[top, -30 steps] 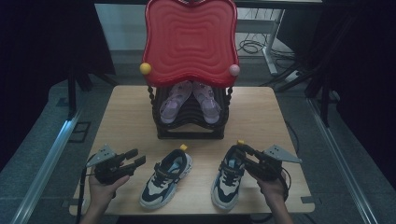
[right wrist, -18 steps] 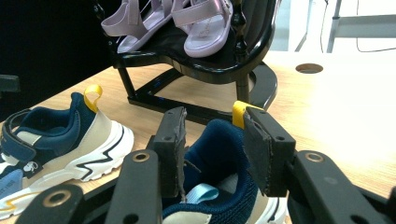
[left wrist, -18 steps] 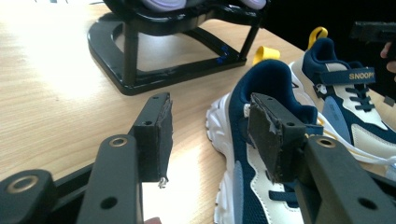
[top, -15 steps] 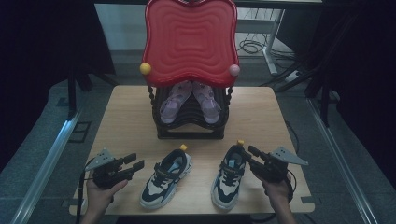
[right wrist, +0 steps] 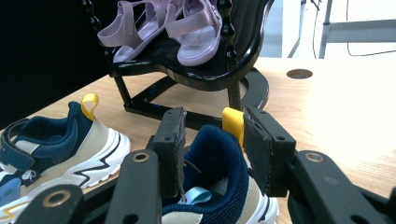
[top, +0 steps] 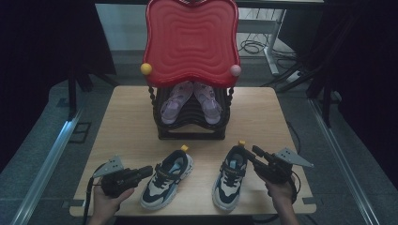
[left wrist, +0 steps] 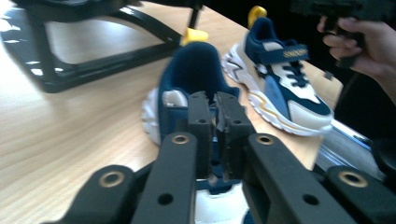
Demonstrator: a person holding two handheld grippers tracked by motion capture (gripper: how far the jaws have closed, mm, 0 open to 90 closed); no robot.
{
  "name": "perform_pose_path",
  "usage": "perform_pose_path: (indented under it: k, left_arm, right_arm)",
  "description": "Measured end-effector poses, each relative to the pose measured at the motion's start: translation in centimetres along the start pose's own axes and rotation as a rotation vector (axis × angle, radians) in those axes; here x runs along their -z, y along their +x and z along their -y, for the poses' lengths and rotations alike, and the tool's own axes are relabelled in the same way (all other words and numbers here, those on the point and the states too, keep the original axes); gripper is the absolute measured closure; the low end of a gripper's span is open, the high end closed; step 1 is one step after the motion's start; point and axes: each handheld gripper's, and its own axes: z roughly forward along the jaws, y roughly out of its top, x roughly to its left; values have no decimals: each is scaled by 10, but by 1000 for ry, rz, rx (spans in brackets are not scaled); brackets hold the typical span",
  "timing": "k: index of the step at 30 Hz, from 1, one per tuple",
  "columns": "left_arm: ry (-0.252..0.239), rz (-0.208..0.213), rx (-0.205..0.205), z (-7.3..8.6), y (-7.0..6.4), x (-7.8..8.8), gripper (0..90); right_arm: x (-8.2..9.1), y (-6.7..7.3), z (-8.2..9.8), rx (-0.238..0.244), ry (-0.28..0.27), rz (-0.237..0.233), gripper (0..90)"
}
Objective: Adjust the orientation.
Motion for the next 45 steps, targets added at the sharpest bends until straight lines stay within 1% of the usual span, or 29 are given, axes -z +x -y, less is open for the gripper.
perform_pose_path:
  k: [1,2,4,9,13,14,20,25,28,31,32,34,37,42,45]
  left_arm:
    - [11,3,-5,0,-2,-2,868]
    - [11,3,-5,0,-2,-2,878]
    - [32,16,-7,3,-5,-8,890]
    - [53,35,-10,8,-10,-16,896]
    - [63,45,-12,9,-14,-19,897]
    - [72,53,-13,11,-17,-21,897]
    - [108,80,-21,14,-25,-30,897]
    - [154,103,-28,23,-31,-44,897]
    - [180,111,-28,27,-35,-51,897]
    - [207,97,-48,31,-39,-54,898]
    - [216,93,-52,31,-40,-55,898]
    - [225,83,-46,32,-39,-56,897]
    - [225,93,-29,32,-36,-56,898]
    - [238,96,-30,32,-34,-56,898]
    - [238,104,-15,32,-29,-55,898]
  right_arm:
    - [0,0,0,-1,-1,1,591]
    - [0,-1,0,1,-3,3,590]
    - [0,0,0,-4,-2,4,590]
    - [-4,3,1,6,4,0,590]
    - [-6,4,0,9,3,-2,588]
    - [-6,4,1,13,5,-3,588]
    - [-5,3,2,10,2,1,588]
    - [-5,2,1,5,0,5,589]
    - [-5,2,1,4,1,8,588]
    - [-6,3,1,5,5,6,588]
    - [-7,4,2,4,6,5,588]
    - [-7,4,2,8,6,8,588]
    - [-6,2,2,3,-5,20,588]
    - [-5,-2,3,-19,-13,39,587]
    - [-5,-1,4,-25,-25,50,587]
